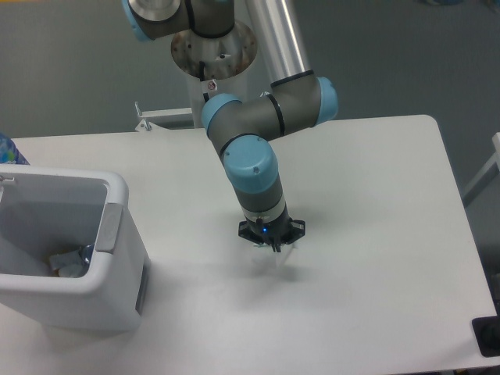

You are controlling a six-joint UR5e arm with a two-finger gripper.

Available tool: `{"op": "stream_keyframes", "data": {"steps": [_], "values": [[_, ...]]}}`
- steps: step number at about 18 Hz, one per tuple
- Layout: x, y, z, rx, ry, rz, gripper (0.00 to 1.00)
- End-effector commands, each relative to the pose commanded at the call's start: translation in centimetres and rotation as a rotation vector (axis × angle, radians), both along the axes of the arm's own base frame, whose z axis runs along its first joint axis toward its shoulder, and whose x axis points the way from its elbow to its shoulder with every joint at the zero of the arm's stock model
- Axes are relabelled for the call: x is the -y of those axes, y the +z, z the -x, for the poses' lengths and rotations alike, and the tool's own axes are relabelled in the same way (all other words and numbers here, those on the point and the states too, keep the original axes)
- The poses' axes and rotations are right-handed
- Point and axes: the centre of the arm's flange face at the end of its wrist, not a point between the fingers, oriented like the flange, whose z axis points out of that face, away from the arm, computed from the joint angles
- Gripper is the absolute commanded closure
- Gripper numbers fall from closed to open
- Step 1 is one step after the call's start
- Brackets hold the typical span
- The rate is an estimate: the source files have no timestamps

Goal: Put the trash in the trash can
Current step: 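Lower the gripper and close it on the crumpled paper, then lift the paper and carry it over the white bin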

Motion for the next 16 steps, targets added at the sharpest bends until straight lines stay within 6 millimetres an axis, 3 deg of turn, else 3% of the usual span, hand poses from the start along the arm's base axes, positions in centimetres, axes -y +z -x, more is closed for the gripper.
{"op": "stream_keyframes", "data": {"steps": [7,14,16], "values": [[-1.3,10.5,0.3,-0.021,0.012,-0.252,1.00],[-3.5,22.8,-2.0,0.041,0.022,-0.578,1.00],[-3.3,25.2,-3.1,0.063,0.023,-0.638,1.00]]}}
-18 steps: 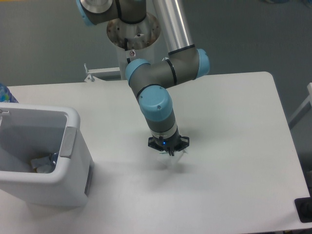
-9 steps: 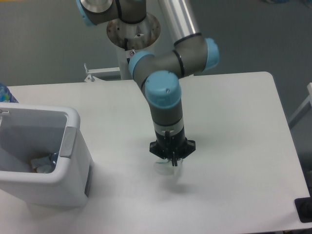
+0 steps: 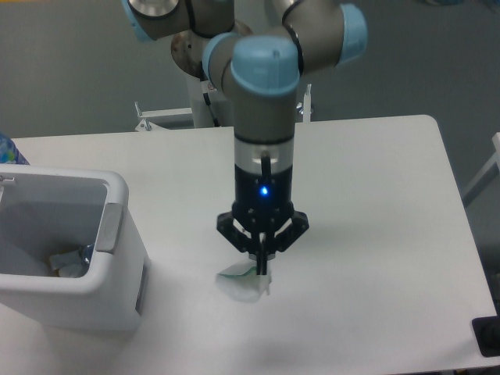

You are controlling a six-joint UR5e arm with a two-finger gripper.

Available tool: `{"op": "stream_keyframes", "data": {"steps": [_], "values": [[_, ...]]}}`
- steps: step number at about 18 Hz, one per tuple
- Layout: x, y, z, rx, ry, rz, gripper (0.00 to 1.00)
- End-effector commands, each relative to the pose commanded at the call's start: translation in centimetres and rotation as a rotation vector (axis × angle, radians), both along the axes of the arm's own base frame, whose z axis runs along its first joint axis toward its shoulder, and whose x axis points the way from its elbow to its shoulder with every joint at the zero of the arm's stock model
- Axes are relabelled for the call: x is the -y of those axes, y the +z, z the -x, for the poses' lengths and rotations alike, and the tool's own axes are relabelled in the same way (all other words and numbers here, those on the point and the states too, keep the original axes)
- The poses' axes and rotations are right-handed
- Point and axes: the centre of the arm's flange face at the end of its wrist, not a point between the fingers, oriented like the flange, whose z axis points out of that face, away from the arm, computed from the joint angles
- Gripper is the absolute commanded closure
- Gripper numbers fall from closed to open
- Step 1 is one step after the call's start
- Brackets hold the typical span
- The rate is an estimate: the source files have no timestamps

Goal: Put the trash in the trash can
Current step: 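Lift the paper and carry it over the white bin, then lower the paper into the bin and open the gripper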

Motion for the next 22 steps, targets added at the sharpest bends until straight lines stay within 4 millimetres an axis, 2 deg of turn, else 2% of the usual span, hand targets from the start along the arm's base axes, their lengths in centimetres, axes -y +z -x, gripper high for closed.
{"op": "stream_keyframes", "data": {"steps": [4,9,16,22], "values": [[0.7,4.0,-3.4,0.023,-0.064,-0.097,1.00],[0.0,6.2,-7.7,0.034,-0.114,-0.138,1.00],[-1.5,6.9,-12.4,0.076,-0.170,-0.158,1.00],[-2.8,5.9,-15.5,0.096,-0.219,-0.143,1.00]]}}
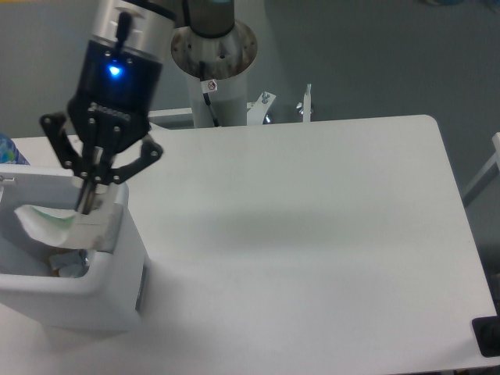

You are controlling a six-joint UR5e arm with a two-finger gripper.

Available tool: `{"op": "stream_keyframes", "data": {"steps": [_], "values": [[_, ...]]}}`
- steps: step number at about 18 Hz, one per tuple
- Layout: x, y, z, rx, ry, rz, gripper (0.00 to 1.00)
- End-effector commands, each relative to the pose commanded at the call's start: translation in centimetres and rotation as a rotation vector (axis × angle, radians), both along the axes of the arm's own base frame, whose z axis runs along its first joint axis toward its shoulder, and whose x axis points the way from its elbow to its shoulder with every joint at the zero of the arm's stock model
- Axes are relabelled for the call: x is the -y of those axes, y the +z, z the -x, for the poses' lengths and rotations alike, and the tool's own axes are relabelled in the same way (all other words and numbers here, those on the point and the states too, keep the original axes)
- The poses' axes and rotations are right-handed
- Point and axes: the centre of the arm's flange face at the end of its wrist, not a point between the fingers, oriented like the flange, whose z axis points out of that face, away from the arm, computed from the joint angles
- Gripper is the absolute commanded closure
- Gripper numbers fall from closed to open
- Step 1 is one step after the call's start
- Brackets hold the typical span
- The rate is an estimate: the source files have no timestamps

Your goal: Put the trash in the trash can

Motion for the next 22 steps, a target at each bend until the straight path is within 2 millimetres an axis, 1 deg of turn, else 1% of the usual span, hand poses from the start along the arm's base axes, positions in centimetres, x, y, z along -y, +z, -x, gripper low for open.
{"op": "stream_keyframes", "data": {"steps": [2,3,4,5,6,8,9,10,12,14,15,18,20,21,22], "values": [[-0.5,-0.6,-1.3,0.005,-0.021,0.011,1.00],[-0.8,-1.1,-1.8,0.005,-0.034,0.018,0.91],[-1.1,-1.7,-2.3,0.012,-0.043,0.027,0.69],[-1.4,-2.0,-2.7,0.015,-0.052,0.032,0.52],[-1.6,-2.3,-3.0,0.018,-0.058,0.036,0.33],[-1.6,-2.7,-3.1,0.019,-0.061,0.043,0.20],[-1.6,-2.9,-3.0,0.018,-0.059,0.046,0.05],[-1.5,-3.0,-3.0,0.016,-0.057,0.047,0.00],[-1.5,-3.3,-3.0,0.021,-0.054,0.053,0.00],[-1.4,-3.7,-2.3,0.026,-0.042,0.058,0.00],[-1.0,-3.7,-0.8,0.024,-0.014,0.058,0.00],[1.0,-3.6,5.0,0.002,0.090,0.058,0.00],[2.9,-3.6,9.4,-0.014,0.170,0.062,0.00],[4.0,-3.8,11.6,-0.022,0.200,0.069,0.00],[5.0,-4.4,13.3,-0.039,0.210,0.080,0.00]]}}
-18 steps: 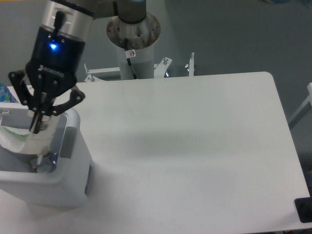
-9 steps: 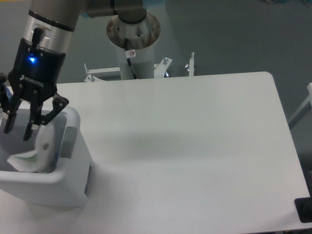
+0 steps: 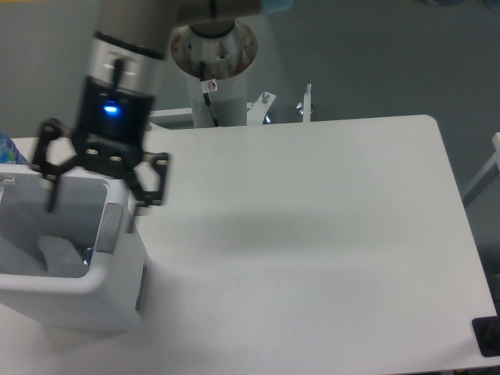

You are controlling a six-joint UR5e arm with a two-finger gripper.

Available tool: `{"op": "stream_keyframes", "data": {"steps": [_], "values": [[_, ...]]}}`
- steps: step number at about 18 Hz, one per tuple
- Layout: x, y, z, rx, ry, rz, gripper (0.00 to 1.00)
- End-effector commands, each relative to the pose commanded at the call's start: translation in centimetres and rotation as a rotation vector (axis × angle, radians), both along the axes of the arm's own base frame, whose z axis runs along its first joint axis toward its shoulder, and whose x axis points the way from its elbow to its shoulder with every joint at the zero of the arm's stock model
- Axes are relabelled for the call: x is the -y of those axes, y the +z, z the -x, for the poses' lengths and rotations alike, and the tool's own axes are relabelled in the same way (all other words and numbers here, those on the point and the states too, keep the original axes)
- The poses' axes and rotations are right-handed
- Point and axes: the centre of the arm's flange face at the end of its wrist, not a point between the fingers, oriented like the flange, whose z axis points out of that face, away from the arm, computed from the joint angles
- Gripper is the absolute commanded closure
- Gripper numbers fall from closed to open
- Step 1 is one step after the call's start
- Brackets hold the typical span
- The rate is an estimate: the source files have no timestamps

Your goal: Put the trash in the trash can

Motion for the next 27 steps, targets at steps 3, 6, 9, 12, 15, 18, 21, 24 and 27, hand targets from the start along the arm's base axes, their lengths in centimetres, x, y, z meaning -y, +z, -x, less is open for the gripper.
{"op": "stream_keyframes", "data": {"steps": [3,6,9,12,15,18,21,24,27], "values": [[3.6,-3.9,5.0,-0.079,-0.027,0.077,0.00],[7.2,-7.1,9.0,-0.132,-0.034,0.160,0.00],[9.0,-10.3,11.8,-0.169,-0.038,0.259,0.00],[9.7,-13.3,14.1,-0.226,-0.085,0.377,0.00],[10.2,-15.6,15.6,-0.278,-0.153,0.473,0.00],[11.7,-17.9,16.8,-0.350,-0.309,0.650,0.00],[12.4,-19.2,17.1,-0.352,-0.417,0.725,0.00],[12.5,-21.1,16.9,-0.341,-0.459,0.738,0.00],[12.5,-21.9,16.9,-0.333,-0.469,0.746,0.00]]}}
